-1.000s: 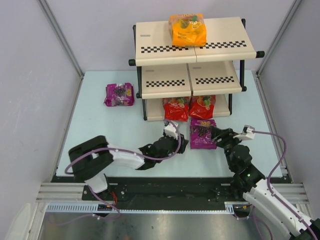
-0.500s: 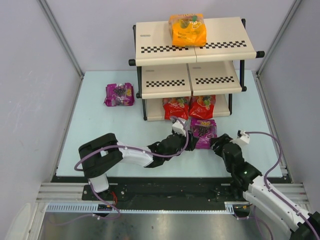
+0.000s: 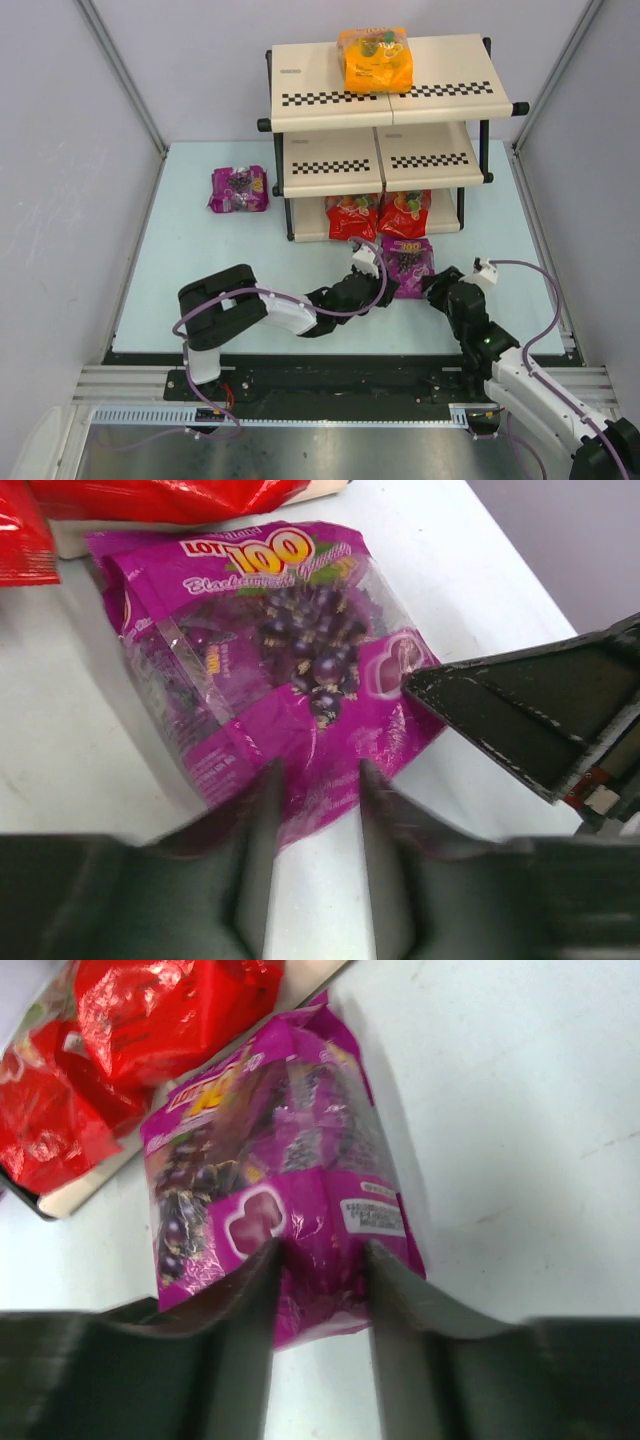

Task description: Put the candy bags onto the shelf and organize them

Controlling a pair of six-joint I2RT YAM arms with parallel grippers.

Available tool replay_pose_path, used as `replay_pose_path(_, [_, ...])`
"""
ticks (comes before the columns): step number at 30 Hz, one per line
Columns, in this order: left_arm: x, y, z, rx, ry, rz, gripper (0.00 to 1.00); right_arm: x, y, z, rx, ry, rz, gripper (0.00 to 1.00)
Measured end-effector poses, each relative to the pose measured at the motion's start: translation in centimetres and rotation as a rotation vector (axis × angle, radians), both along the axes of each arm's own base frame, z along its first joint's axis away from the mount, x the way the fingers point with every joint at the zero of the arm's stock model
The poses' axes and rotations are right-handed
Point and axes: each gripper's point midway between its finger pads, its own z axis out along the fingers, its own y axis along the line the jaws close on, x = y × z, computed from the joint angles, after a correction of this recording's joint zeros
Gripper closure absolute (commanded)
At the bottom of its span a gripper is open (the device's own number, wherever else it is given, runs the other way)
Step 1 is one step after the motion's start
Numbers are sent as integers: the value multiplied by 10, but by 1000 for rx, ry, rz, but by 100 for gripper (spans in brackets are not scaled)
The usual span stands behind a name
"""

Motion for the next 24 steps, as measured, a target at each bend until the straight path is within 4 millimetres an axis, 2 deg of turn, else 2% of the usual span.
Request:
replay_pose_path(1, [0,-2,-1,-8,-1,-6,82,0,0,-1,0,3,3,81])
replay_pose_path(2, [0,-4,-2,-15,0,-12,88,1,-1,-4,7,7,-1,96])
replay_pose_path(3, [-1,-5,-3,-22,2,-17,95,1,-2,-5,2,12,1,100])
replay_pose_path(4, [-1,-7,-3,-32,4,-25,100,0,-2,-6,4,16,5,100])
replay_pose_path(8, [-7,-14,3,-62,4,-66,100,1,1,-3,9,5,23,100])
replay_pose_path(12, [-17,-17,14,-84,0,-107,100,-3,10,19,20,-55,89,100])
replay_pose_path(15, [-25,-17,42,-112,-31,-129,100,-8,18,49,11,-120,145,100])
replay_pose_path(17, [-30,-15,72,-147,-70,-142,100,-11,22,81,-5,-172,183,100])
replay_pose_path(21, [-33,-6,131,-218,-152,-141,100,-14,30,117,-35,-225,236,100])
replay_pose_path(23, [-32,-1,152,-242,-184,-131,91,-14,33,133,-47,-252,243,100])
replay_pose_path(24, [-31,1,158,-249,-193,-123,81,-13,33,136,-53,-258,244,100])
